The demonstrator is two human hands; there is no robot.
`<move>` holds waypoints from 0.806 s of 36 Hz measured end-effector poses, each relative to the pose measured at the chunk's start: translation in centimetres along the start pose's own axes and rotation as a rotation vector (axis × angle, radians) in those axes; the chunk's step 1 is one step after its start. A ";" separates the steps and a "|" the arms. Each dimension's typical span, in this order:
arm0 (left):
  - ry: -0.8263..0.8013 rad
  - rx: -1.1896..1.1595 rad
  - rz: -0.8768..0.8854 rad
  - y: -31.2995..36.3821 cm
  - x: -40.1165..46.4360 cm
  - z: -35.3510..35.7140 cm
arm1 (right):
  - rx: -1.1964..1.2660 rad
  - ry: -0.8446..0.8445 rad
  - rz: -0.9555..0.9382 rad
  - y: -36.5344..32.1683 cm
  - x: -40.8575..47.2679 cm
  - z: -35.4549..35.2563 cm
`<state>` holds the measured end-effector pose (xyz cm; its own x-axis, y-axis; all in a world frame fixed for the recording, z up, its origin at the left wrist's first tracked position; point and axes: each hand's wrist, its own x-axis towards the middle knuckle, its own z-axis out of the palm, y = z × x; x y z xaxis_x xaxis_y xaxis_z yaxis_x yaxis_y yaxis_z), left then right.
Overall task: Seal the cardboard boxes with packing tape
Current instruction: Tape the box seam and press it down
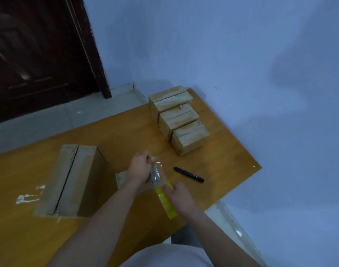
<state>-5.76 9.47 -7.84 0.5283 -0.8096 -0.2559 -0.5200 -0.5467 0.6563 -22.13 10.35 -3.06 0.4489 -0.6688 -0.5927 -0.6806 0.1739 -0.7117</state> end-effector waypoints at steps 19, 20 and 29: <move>0.064 -0.297 -0.023 -1.0 1.5 0.4 | -0.024 -0.005 0.064 1.1 1.1 0.3; 0.069 -0.312 -0.030 -1.0 1.5 0.4 | -0.014 -0.015 0.069 1.2 1.1 0.3; 0.011 -0.346 -0.088 -1.1 2.1 0.0 | -0.038 -0.012 0.091 1.9 1.9 0.6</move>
<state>-4.09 8.40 -9.12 0.5692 -0.7592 -0.3156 -0.2150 -0.5080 0.8341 -22.20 9.86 -5.78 0.3906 -0.6430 -0.6588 -0.7401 0.2063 -0.6401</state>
